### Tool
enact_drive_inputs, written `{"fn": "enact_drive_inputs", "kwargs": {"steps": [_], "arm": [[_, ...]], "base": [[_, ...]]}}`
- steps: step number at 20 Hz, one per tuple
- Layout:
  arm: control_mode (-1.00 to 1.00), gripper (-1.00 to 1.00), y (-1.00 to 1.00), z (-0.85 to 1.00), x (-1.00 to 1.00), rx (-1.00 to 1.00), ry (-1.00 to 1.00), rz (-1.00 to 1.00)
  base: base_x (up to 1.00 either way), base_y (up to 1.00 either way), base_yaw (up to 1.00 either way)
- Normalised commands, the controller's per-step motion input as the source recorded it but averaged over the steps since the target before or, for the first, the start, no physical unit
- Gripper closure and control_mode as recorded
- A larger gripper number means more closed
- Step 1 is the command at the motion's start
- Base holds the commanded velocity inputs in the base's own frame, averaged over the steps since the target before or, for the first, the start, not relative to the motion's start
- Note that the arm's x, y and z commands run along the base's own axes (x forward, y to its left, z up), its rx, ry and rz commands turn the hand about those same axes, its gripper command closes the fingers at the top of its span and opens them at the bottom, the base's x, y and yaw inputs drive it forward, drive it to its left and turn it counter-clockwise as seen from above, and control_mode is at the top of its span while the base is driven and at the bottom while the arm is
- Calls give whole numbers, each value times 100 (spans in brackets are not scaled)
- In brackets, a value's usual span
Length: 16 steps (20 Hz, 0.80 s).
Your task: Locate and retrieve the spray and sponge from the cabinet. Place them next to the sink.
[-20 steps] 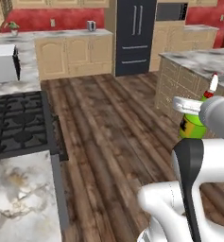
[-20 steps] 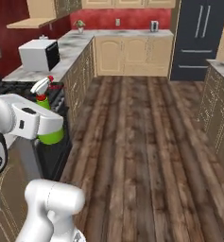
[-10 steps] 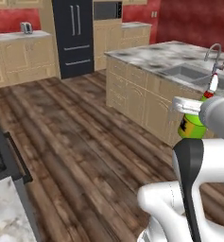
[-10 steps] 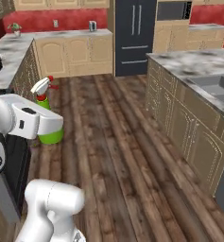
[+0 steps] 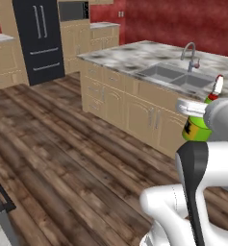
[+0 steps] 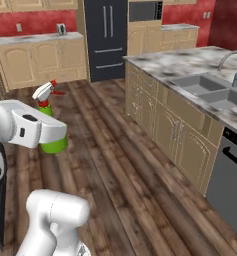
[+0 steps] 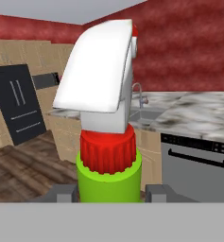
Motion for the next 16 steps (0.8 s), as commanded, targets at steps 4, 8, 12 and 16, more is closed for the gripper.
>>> {"fn": "enact_drive_inputs", "kwargs": {"steps": [4, 8, 12, 16], "arm": [[100, 100, 0, 0, 0, 0, 0, 0], [100, 100, 0, 0, 0, 0, 0, 0], [100, 100, 0, 0, 0, 0, 0, 0], [100, 100, 0, 0, 0, 0, 0, 0]], "base": [[80, 3, -9], [88, 0, -7], [78, 0, -14], [64, 0, -23]]}}
